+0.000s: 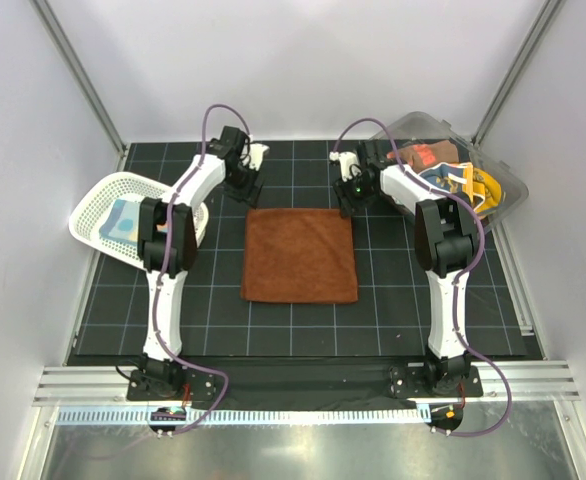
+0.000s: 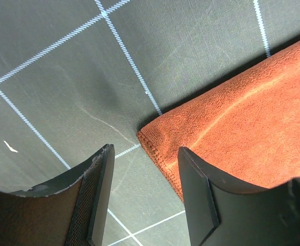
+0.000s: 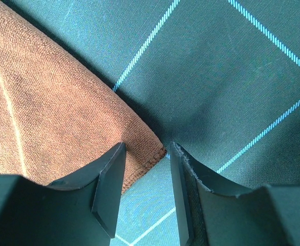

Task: Fold and stack the towels
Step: Fold the towel

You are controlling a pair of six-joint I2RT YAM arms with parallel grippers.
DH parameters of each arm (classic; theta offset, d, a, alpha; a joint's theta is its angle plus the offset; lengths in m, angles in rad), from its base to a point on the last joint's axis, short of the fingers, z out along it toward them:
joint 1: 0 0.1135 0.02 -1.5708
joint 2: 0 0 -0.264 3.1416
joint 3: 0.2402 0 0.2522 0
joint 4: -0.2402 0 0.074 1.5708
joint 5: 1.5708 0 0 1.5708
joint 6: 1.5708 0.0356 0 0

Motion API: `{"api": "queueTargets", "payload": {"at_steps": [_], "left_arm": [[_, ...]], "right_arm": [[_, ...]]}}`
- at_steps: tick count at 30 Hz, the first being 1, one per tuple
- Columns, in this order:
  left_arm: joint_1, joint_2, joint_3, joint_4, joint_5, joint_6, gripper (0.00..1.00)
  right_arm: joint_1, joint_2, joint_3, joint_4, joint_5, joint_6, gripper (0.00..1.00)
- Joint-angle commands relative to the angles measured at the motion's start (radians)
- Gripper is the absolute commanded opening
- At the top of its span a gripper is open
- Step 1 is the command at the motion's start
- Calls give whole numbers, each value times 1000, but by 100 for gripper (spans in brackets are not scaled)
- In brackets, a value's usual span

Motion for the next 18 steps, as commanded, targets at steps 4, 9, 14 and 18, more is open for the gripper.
{"api": "queueTargets", "payload": {"at_steps": [4,9,14,18], "left_arm": [[11,-10,15,-5,44,2,52],[11,22,34,-32,64,17,52],[11,55,58,-46,61,40,53],[11,82,83,-57,56,50,51]], "right_arm": [[-1,10,52,-6,3,-13,47],[-1,16,58,-6,6,-19,46],[-3,27,72,-9,6,-27,47],[-1,33,78,-8,4,-30,46]]}}
